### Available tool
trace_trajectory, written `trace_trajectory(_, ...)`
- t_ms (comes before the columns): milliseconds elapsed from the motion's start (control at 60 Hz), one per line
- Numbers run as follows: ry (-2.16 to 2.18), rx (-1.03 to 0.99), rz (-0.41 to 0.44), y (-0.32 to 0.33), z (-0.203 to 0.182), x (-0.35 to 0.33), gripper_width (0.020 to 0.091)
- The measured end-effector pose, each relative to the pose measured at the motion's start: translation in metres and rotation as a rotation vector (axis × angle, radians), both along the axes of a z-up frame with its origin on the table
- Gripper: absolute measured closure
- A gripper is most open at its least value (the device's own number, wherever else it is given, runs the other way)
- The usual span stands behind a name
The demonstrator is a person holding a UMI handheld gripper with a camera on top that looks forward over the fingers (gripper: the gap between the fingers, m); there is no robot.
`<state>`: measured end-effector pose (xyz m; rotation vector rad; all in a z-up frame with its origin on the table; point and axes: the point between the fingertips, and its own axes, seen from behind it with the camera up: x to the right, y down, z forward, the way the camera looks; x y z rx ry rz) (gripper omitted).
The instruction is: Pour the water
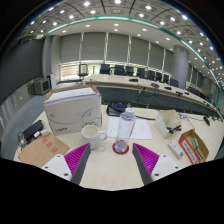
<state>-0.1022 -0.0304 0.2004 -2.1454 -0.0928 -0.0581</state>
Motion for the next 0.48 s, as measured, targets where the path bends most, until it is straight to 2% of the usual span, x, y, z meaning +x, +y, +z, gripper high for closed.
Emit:
trace_trajectory(233,-0.020,-0.036,-0.005,-0.086,0.016,-0.046,0.0245)
trace_trajectory(483,0.031,-0.082,-0.051,-0.125,0.009,-0.065,0.0245)
